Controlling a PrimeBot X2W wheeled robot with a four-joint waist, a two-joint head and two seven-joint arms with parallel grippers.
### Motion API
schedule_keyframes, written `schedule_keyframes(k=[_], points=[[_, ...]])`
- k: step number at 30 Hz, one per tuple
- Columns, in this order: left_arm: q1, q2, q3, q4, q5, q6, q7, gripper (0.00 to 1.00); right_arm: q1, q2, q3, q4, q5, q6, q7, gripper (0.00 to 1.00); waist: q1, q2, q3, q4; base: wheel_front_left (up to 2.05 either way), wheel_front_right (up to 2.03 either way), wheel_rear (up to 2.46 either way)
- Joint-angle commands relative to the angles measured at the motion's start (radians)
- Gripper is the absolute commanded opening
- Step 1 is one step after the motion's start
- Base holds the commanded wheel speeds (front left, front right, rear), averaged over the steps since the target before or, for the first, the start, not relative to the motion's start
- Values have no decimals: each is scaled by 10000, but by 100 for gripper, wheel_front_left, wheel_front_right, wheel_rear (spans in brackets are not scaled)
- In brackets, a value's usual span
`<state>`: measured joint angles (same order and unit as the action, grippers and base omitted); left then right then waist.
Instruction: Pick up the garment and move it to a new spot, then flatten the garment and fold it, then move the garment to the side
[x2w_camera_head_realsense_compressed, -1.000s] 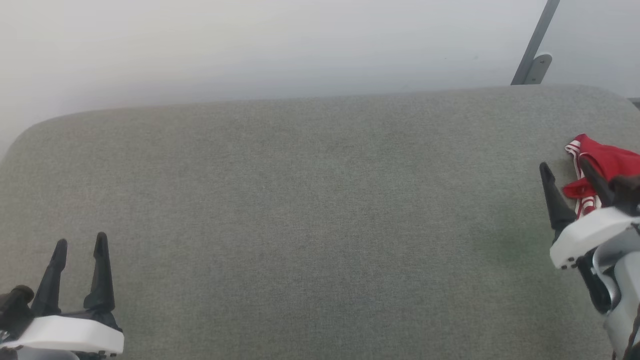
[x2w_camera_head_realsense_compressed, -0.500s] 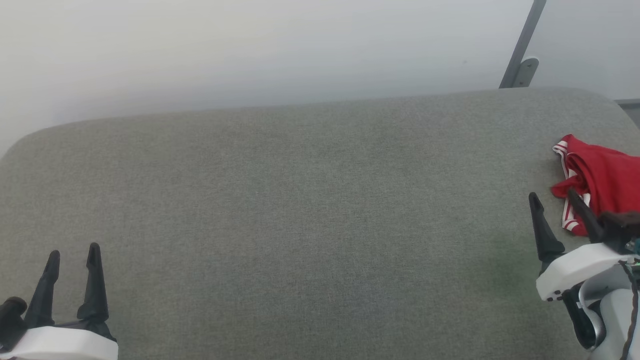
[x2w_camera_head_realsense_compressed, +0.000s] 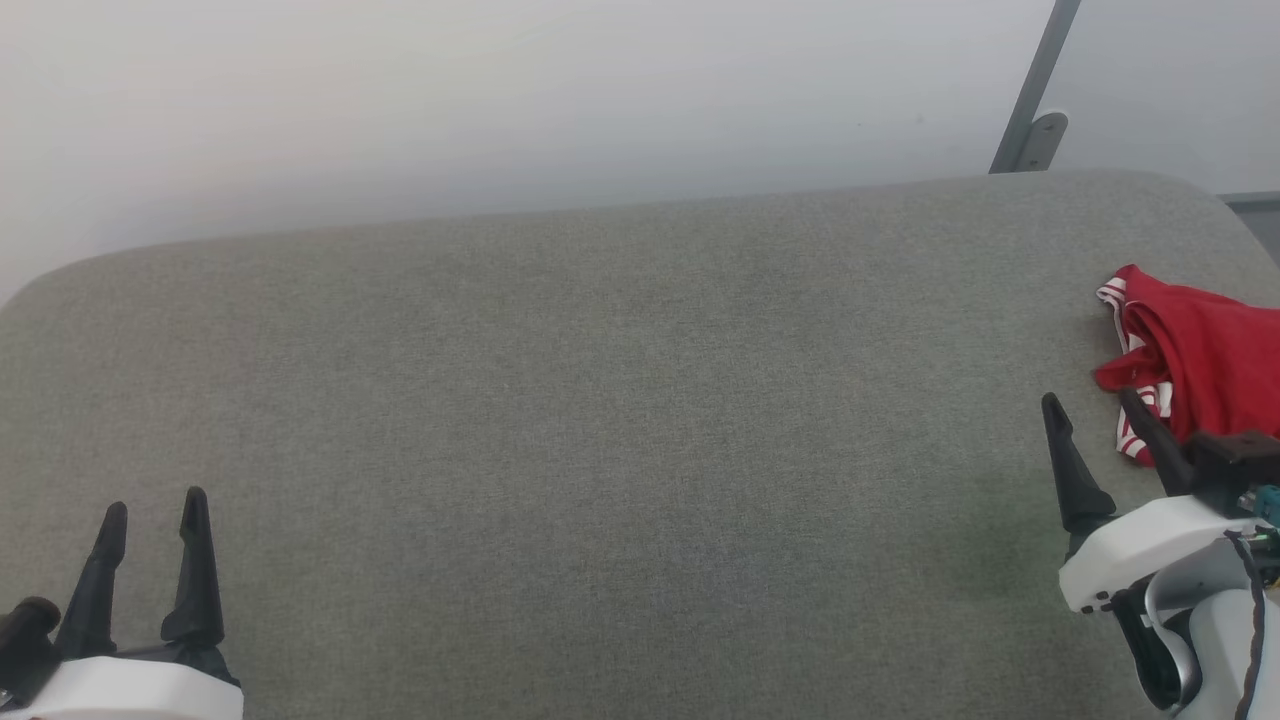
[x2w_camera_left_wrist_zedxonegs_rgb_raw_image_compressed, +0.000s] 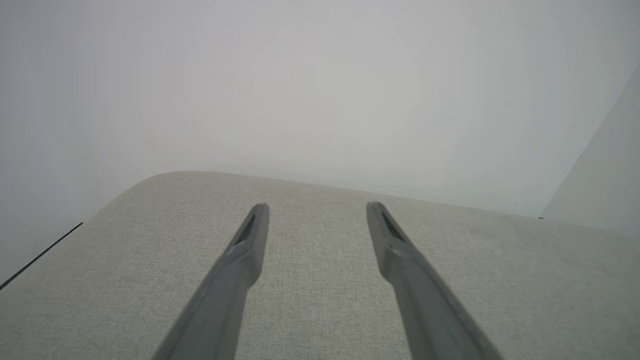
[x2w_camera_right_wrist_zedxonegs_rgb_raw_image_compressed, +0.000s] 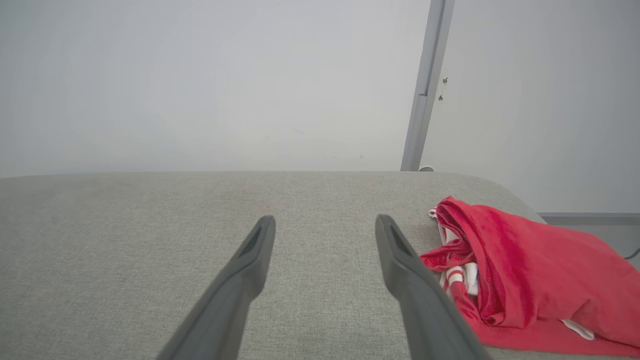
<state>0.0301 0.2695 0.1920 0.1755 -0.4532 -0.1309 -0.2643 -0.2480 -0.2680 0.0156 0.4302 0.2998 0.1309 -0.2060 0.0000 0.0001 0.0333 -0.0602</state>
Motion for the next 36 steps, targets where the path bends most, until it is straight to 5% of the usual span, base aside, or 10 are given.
schedule_keyframes(k=[1, 18, 19, 36], points=[[90, -21, -13, -46, 35, 15, 10, 100, 130, 40, -32, -44, -20, -4, 40, 100, 0, -1, -5, 0, 0, 0, 0], [144, -177, 110, -426, 297, 16, 12, 100, 221, 90, 0, -233, 65, -4, 157, 100, 0, -1, -9, 15, 0, 0, 0], [57, -184, 83, -411, 250, 0, 2, 0, 166, 71, -4, -172, 72, 0, 131, 0, 0, -1, -10, 13, 0, 0, 0], [-154, -776, -115, 65, -1853, 0, 686, 0, 590, 596, -206, -222, 2375, 0, 702, 0, 0, -1, -42, 76, 0, 0, 0]])
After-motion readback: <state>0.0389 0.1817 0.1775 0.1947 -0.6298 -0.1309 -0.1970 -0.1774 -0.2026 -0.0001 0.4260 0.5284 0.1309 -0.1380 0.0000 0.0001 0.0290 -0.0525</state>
